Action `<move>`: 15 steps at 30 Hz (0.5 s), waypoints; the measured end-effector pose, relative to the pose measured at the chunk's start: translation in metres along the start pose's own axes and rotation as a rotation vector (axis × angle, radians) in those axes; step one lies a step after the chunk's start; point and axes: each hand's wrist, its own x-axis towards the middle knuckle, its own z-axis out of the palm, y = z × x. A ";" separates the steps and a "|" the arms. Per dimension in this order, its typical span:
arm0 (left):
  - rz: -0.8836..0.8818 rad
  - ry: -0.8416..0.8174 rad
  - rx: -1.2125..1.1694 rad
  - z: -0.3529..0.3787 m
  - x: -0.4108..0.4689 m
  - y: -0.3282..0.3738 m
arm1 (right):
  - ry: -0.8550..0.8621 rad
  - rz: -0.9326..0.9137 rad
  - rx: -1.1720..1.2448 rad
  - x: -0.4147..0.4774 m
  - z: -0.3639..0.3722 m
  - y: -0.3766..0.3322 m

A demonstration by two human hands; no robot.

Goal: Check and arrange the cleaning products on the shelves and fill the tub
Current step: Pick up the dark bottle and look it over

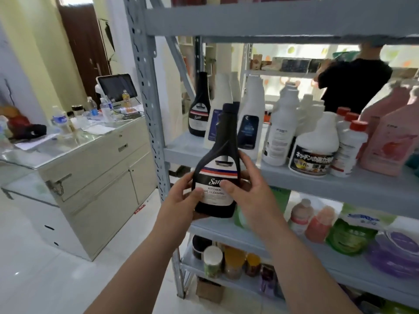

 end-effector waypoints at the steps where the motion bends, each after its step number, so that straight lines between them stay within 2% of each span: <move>1: 0.030 -0.019 0.022 0.000 0.009 0.005 | 0.010 -0.015 -0.020 0.011 0.004 -0.002; 8: 0.254 -0.111 0.264 -0.008 0.104 0.030 | 0.188 -0.165 -0.201 0.085 0.027 -0.009; 11: 0.290 -0.160 0.391 -0.016 0.144 0.038 | 0.265 -0.240 -0.288 0.112 0.035 0.001; 15: 0.315 -0.053 0.510 -0.025 0.204 0.047 | 0.319 -0.286 -0.406 0.139 0.042 0.019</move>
